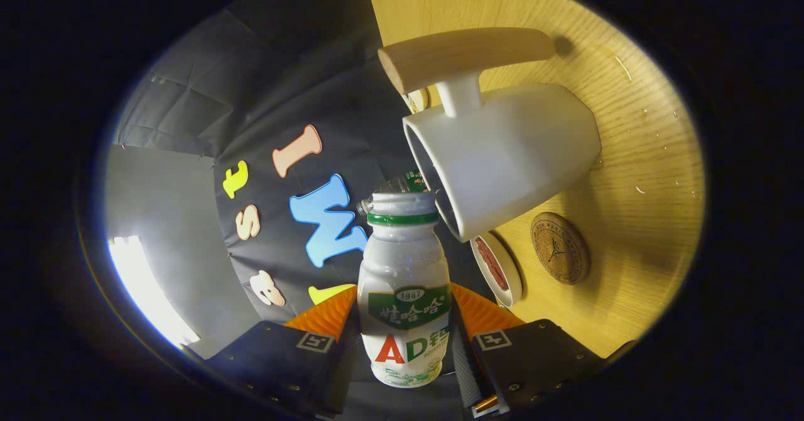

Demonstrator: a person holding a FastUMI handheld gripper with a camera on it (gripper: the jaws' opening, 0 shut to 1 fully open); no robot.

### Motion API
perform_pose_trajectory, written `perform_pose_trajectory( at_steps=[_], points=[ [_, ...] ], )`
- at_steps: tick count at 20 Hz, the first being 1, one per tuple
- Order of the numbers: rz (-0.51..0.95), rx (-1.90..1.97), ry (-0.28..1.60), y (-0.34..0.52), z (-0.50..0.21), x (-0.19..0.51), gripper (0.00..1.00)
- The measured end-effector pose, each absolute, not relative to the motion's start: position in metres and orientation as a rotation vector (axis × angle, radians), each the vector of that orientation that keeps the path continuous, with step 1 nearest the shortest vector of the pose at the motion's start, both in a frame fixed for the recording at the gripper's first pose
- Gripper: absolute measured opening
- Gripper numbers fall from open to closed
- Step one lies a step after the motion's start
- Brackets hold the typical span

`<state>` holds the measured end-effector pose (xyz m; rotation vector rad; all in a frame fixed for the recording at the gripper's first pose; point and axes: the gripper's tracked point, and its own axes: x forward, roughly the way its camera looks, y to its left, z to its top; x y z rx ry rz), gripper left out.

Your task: Take the bottle from table, then pour the juice into the cup, finally place the bottle on the coaster

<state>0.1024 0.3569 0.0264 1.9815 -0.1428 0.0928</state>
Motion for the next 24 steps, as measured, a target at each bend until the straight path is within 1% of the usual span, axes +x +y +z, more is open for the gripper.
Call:
perform_pose_trajectory(
  at_steps=[24],
  points=[
    [0.096,1.935,-0.119,0.3567,0.0280,0.1068,0.67]
  ],
)
